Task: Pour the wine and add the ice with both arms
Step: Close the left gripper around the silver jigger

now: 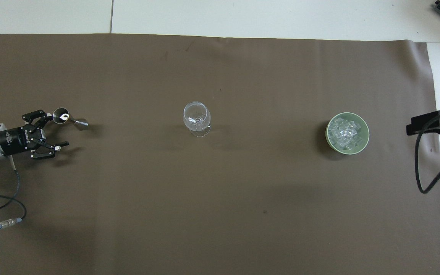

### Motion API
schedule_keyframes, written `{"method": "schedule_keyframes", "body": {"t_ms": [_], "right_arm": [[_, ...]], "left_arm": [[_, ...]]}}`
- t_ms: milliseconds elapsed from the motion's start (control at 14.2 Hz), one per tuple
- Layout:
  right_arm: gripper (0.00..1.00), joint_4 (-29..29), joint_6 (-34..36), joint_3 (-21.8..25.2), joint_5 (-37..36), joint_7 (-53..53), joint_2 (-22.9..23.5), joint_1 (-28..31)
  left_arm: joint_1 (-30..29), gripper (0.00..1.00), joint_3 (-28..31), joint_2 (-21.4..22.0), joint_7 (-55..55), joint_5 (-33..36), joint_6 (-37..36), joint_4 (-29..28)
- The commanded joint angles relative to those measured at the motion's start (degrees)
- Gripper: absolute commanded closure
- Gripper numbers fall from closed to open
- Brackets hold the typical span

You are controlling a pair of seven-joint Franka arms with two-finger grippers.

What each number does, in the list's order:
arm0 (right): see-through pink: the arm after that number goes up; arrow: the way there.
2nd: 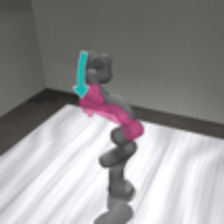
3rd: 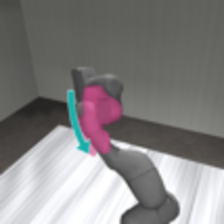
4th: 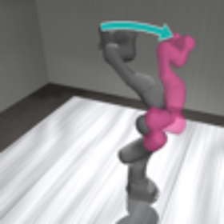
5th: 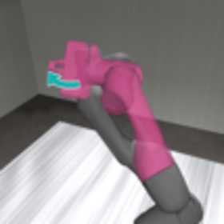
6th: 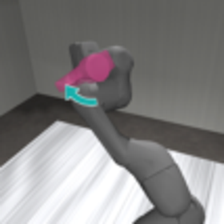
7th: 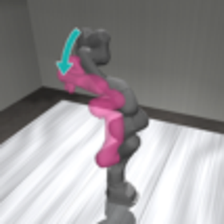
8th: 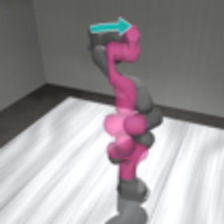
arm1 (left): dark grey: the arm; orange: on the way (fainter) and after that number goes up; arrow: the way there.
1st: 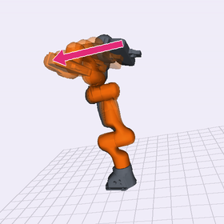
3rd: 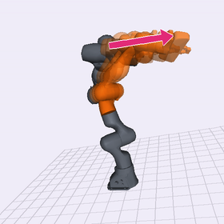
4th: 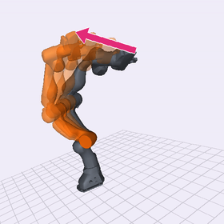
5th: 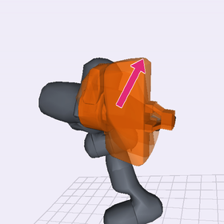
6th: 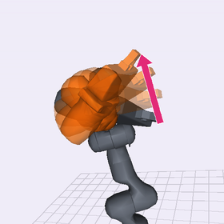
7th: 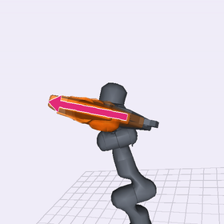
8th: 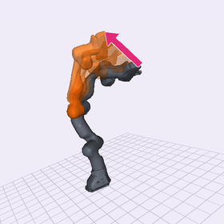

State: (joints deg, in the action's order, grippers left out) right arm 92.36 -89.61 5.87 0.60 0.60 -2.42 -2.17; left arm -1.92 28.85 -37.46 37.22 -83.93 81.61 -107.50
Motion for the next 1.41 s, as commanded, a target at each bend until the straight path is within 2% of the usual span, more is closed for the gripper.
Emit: {"method": "schedule_keyframes", "body": {"t_ms": [0,282,846,1128,1199,1340], "right_arm": [[0.00,-0.1,0.7,-0.4,0.2,-1.4,-0.5,0.7],[0.00,-0.1,0.7,-0.4,0.2,-1.4,-0.5,0.8],[0.00,-0.1,0.7,-0.4,0.2,-1.4,-0.5,0.8],[0.00,-0.1,0.7,-0.4,0.2,-1.4,-0.5,0.8],[0.00,-0.1,0.7,-0.4,0.2,-1.4,-0.5,0.8],[0.00,-0.1,0.7,-0.4,0.2,-1.4,-0.5,0.8]], "left_arm": [[0.5,0.00,0.2,-0.1,0.2,-2.5,-1.4,-0.7],[1.2,0.00,-1.0,-0.2,-1.4,-5.7,-1.6,-1.8],[1.6,0.00,-1.0,-0.1,-3.4,-6.8,-2.2,-2.1],[1.4,0.27,-1.0,-0.1,-3.6,-6.9,-2.2,-2.2],[1.3,0.31,-1.0,-0.1,-3.6,-7.0,-2.2,-2.2],[1.3,0.31,-1.0,-0.1,-3.6,-7.0,-2.2,-2.2]]}}
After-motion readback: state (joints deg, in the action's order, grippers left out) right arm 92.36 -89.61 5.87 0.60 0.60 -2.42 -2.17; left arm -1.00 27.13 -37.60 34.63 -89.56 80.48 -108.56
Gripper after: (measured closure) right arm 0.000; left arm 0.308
